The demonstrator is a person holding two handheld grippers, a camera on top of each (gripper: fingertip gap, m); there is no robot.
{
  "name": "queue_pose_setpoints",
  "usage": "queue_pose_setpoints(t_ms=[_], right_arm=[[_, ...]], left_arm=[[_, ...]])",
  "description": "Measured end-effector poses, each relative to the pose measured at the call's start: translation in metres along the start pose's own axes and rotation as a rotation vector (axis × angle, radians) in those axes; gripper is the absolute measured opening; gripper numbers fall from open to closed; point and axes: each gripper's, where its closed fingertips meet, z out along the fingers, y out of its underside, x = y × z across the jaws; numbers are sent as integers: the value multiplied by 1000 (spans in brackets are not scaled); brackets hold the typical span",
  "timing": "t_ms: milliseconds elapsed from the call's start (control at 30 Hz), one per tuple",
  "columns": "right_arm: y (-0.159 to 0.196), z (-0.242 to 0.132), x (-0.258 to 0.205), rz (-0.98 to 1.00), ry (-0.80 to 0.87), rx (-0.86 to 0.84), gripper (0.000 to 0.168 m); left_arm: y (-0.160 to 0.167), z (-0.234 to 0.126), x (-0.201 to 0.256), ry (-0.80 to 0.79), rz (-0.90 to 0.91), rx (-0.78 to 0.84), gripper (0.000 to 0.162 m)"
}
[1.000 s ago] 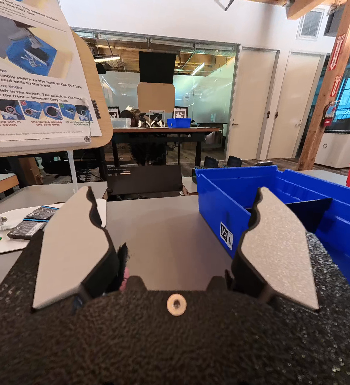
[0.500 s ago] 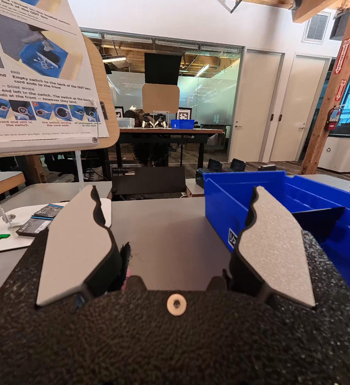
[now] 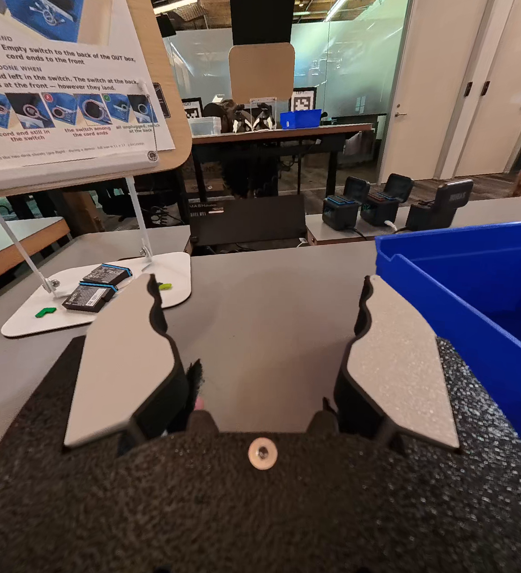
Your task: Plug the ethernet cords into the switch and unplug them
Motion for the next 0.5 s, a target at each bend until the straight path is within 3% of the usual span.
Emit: queue_pose_setpoints(t_ms=[100,167,300,400,500], right_arm=[[1,-16,-7,59,-127,13,27],[-6,-28,12,45,-69,64,33],[-3,-71,113,4,345,116,32],[34,-123,210,75,712,53,32],[80,-169,286,168,961,-18,29]], left_arm=[[0,0,2,10,-4,11,119],[0,1,2,12,-3,15,118],[1,1,4,20,-6,15,118],[2,2,4,20,-4,10,118],[2,2,5,31,-20,10,116]])
